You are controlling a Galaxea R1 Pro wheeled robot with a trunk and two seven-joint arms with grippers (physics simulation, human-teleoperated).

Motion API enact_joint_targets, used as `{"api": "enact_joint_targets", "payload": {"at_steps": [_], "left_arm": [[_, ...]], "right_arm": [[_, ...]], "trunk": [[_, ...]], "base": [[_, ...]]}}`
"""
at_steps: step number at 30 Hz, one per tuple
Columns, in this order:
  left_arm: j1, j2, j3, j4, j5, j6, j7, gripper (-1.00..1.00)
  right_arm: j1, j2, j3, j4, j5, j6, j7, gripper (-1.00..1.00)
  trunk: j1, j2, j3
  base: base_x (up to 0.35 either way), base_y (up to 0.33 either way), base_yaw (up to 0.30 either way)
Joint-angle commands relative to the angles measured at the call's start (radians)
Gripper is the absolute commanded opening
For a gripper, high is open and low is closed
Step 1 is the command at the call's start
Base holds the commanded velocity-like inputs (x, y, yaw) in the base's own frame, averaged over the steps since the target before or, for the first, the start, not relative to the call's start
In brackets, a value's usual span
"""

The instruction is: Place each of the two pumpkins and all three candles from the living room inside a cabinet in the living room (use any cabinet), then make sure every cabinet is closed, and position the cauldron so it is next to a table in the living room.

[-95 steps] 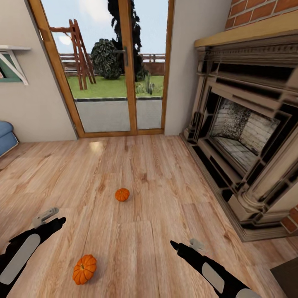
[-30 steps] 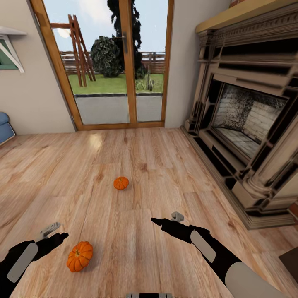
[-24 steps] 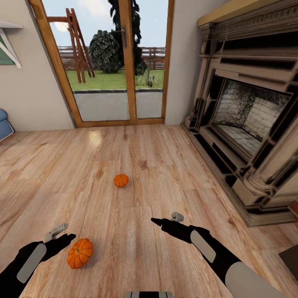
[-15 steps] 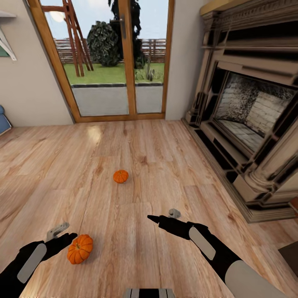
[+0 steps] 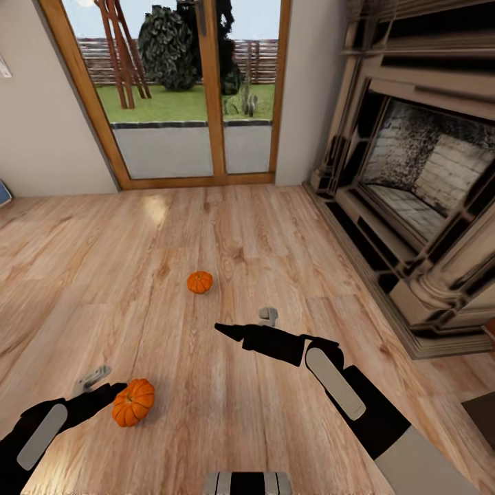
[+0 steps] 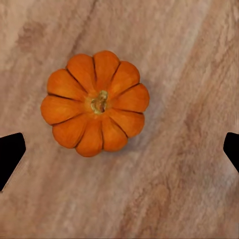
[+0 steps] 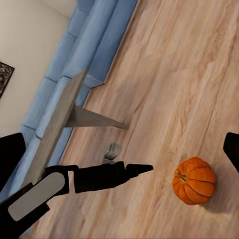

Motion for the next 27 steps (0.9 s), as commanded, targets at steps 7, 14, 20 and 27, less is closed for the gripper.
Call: {"api": "enact_joint_targets", "payload": {"at_steps": [7, 14, 20, 27], "left_arm": [[0.000, 0.072, 0.006, 0.014, 0.015, 0.008, -0.121, 1.00], [0.000, 0.134, 0.040, 0.034, 0.016, 0.057, -0.184, 1.00], [0.000, 0.174, 0.049, 0.036, 0.020, 0.085, -0.190, 1.00], [0.000, 0.183, 0.077, 0.037, 0.020, 0.115, -0.229, 1.00]], "right_arm": [[-0.001, 0.000, 0.001, 0.005, -0.005, 0.002, 0.000, 1.00], [0.000, -0.002, -0.003, 0.010, -0.013, 0.001, 0.001, 1.00], [-0.001, -0.002, -0.004, 0.005, -0.017, 0.002, 0.002, 1.00], [0.000, -0.003, -0.004, 0.011, -0.018, 0.002, 0.003, 1.00]], "trunk": [[0.003, -0.002, -0.028], [0.006, -0.004, -0.055], [0.009, -0.005, -0.078], [0.012, -0.007, -0.105]], "base": [[0.000, 0.000, 0.000], [0.000, 0.000, 0.000], [0.000, 0.000, 0.000], [0.000, 0.000, 0.000]]}}
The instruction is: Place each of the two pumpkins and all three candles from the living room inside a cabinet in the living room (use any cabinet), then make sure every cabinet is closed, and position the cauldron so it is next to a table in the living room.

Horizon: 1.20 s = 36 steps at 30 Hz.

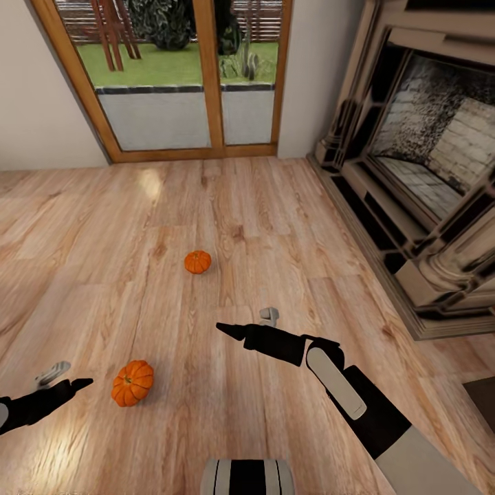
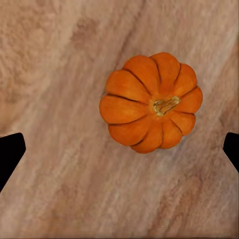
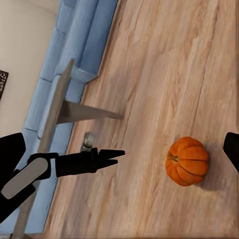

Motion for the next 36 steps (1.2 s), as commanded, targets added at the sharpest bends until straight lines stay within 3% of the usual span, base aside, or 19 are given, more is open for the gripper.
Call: {"api": "enact_joint_targets", "payload": {"at_steps": [1, 18, 32, 34, 36], "left_arm": [[0.000, -0.001, 0.004, 0.000, 0.001, 0.007, -0.004, 1.00], [0.000, -0.025, 0.005, 0.000, -0.007, -0.004, -0.002, 1.00], [0.000, -0.035, 0.006, -0.001, -0.018, -0.016, 0.004, 1.00], [0.000, -0.035, 0.007, 0.002, -0.017, -0.043, 0.005, 1.00], [0.000, -0.035, 0.005, 0.035, -0.017, -0.112, 0.014, 1.00]], "right_arm": [[-0.001, -0.001, 0.001, 0.001, -0.005, 0.003, 0.000, 1.00], [-0.001, 0.000, 0.002, 0.005, -0.006, 0.001, 0.000, 1.00], [-0.001, 0.000, 0.002, 0.004, -0.001, 0.001, -0.001, 1.00], [-0.001, 0.000, 0.002, 0.005, 0.000, 0.001, -0.001, 1.00], [-0.001, 0.001, 0.002, 0.005, 0.001, 0.001, -0.001, 1.00]], "trunk": [[0.000, -0.001, -0.005], [0.008, -0.005, -0.070], [0.008, -0.005, -0.070], [0.008, -0.005, -0.070], [0.008, -0.005, -0.070]], "base": [[0.000, 0.000, 0.000], [0.000, 0.000, 0.000], [0.000, 0.000, 0.000], [0.000, 0.000, 0.000], [0.000, 0.000, 0.000]]}}
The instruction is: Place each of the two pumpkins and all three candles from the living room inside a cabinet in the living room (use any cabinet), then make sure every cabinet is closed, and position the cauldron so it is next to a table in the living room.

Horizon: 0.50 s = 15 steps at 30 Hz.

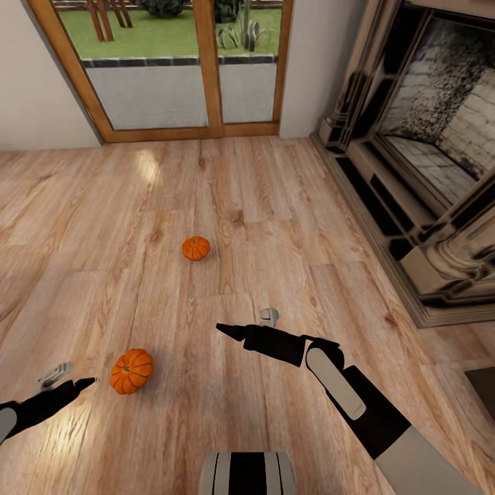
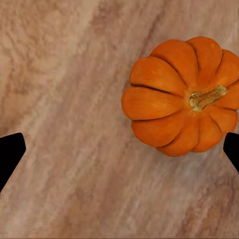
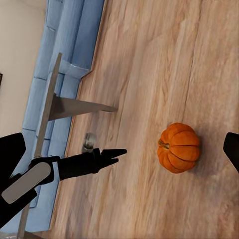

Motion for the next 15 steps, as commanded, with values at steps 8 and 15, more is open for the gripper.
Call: {"api": "enact_joint_targets", "payload": {"at_steps": [8, 15], "left_arm": [[0.000, -0.033, -0.001, 0.053, -0.002, -0.098, 0.035, 1.00], [-0.004, -0.043, -0.003, 0.058, 0.001, -0.102, 0.099, 1.00]], "right_arm": [[0.000, -0.001, 0.001, 0.000, -0.004, 0.003, 0.000, 1.00], [0.000, 0.002, 0.001, 0.000, -0.002, 0.003, 0.000, 1.00]], "trunk": [[0.000, 0.000, -0.001], [0.000, 0.000, -0.001]], "base": [[0.000, 0.000, 0.000], [0.000, 0.000, 0.000]]}}
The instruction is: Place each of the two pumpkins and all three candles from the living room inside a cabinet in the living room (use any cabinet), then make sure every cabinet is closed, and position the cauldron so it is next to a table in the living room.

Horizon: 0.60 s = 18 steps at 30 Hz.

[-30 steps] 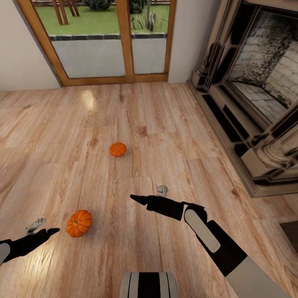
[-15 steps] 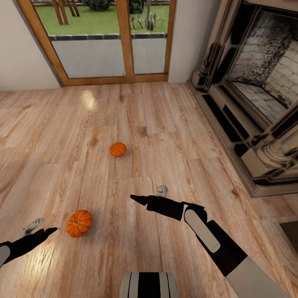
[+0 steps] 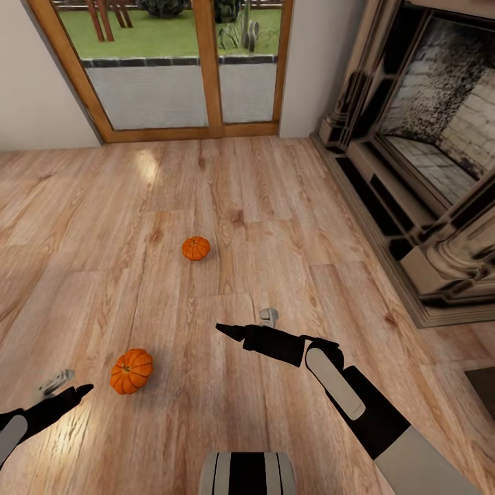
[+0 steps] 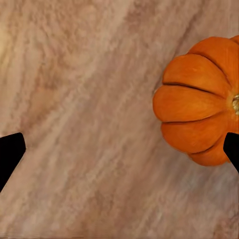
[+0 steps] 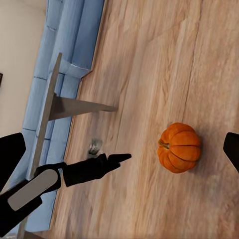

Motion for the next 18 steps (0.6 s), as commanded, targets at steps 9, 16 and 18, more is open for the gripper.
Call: {"api": "enact_joint_targets", "payload": {"at_steps": [9, 16, 18], "left_arm": [[-0.067, -0.038, 0.001, 0.125, -0.083, 0.006, 0.039, 1.00], [-0.085, -0.042, 0.001, 0.140, -0.090, 0.007, 0.042, 1.00], [-0.098, -0.042, 0.000, 0.169, -0.091, 0.007, 0.042, 1.00]], "right_arm": [[-0.001, 0.001, 0.002, 0.000, -0.004, 0.003, -0.001, 1.00], [0.000, 0.004, 0.002, 0.000, -0.004, 0.003, -0.002, 1.00], [0.000, 0.004, 0.002, 0.000, -0.004, 0.003, -0.002, 1.00]], "trunk": [[0.000, 0.000, -0.001], [0.000, 0.000, -0.001], [0.000, 0.000, -0.001]], "base": [[0.000, 0.000, 0.000], [0.000, 0.000, 0.000], [0.000, 0.000, 0.000]]}}
